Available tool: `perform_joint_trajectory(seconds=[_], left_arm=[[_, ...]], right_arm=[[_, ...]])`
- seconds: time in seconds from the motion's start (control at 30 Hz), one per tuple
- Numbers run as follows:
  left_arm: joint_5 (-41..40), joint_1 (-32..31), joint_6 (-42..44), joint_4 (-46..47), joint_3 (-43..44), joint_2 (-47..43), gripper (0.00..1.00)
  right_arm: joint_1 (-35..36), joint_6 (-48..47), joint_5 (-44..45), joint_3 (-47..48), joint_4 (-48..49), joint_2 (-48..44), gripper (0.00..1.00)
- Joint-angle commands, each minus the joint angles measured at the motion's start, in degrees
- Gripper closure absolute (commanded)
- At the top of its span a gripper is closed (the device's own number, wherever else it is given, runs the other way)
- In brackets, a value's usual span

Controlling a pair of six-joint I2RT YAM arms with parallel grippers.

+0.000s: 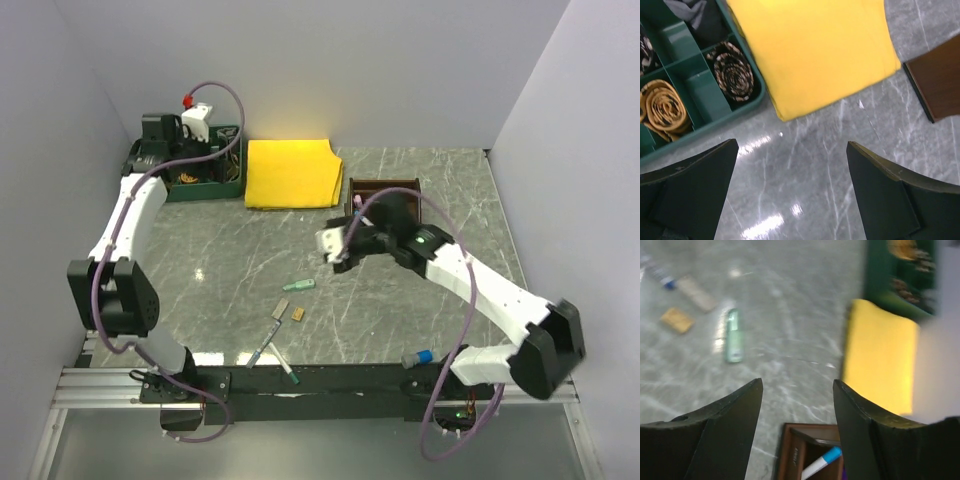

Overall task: Sort the stationery into containers
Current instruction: Place the pen in the storage box, then pick up the pen from the corner of the board.

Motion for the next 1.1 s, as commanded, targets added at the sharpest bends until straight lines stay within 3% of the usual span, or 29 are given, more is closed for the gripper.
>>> perform_joint_trajectory(seconds=[0.0,0.13,0.23,0.4,0.63,0.9,1.07], left_arm=[[-0.4,-0.6,-1.3,-0.3,-4.0,-6.3,0.02],[0.1,0.6,-2.7,-1.8,-7.4,-9.7,0.02],[5.0,4.6,-2.6,-0.3,-12.4,-12.1,0.01],[12.7,8.4,1.0,-5.5,-12.5,-9.6,0.01],[13.4,13.1,4.8,-7.4,-19.1,-13.8,0.01],[12.8,15.3,-0.5,-1.3,-31.6,-22.1,0.01],[9.2,15.9,0.7,-6.5,-27.1,-18.3,0.01]], right_arm=[[5.4,-27.5,0.9,14.0,-35.2,12.2,0.35],[9.3,-40.0,5.4,25.8,-47.5,21.0,0.38],[13.9,-48.5,9.0,26.0,-48.9,22.5,0.39],[20.2,-60.4,11.7,21.6,-48.2,21.9,0.4],[31.1,-62.6,15.6,11.3,-41.1,19.3,0.41],[37.3,-59.4,16.7,14.2,-38.4,26.3,0.45],[39.7,-59.1,15.7,17.9,-37.5,31.7,0.5]])
